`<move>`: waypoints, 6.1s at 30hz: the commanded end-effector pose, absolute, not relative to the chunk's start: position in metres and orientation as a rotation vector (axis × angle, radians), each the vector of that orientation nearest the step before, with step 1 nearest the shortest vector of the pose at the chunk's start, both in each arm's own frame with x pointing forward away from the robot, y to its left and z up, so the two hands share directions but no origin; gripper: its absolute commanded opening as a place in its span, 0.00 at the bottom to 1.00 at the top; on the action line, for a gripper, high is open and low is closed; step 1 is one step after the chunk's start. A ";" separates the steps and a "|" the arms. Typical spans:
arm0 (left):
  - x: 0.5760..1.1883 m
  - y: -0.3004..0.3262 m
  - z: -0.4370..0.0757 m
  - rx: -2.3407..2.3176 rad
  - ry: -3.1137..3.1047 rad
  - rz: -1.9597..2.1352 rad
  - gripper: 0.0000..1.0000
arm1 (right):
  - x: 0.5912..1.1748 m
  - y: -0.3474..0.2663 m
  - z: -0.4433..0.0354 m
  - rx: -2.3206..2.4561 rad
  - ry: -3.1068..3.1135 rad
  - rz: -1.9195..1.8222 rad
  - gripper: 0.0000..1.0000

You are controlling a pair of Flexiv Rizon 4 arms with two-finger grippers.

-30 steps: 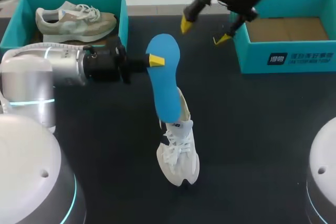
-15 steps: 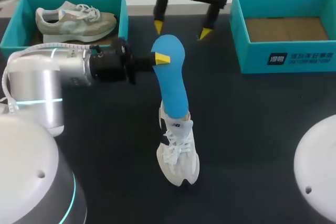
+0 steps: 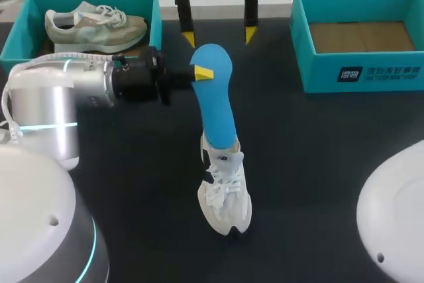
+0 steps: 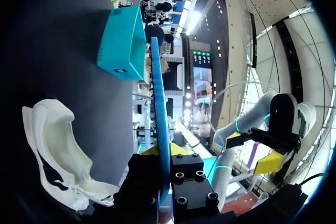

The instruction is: Take the shoe out of the shoebox, open the shoe tongue, remove and reinsert the insole, then place the shoe into the shoebox

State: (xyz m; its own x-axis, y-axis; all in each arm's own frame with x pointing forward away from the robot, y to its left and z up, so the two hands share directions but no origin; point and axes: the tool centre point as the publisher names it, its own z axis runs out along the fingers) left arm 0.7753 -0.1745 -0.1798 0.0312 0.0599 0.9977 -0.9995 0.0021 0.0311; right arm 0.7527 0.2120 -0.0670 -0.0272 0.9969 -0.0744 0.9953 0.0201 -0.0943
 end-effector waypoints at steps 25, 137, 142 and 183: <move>0.772 -0.173 -0.178 1.170 -1.126 1.227 0.00 | 0.769 0.220 -0.057 -2.175 -2.365 0.168 1.00; 0.772 -0.173 -0.178 1.170 -1.126 1.227 0.00 | 0.749 0.136 -0.155 -1.299 -1.334 -1.158 1.00; 0.772 -0.173 -0.178 1.170 -1.126 1.227 0.00 | 0.749 0.136 -0.155 -1.299 -1.334 -1.158 1.00; 0.789 -0.161 -0.135 -0.749 -2.365 2.379 0.00 | 0.749 0.136 -0.155 -1.299 -1.334 -1.158 1.00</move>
State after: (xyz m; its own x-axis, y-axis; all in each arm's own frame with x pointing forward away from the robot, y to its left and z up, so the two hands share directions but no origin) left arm 0.7868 -0.1616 -0.1343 -0.7795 0.1180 0.6152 -0.6115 0.0697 -0.7882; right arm 0.7491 0.1344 -0.1553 -0.0273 0.1384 0.9900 0.9996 0.0047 0.0269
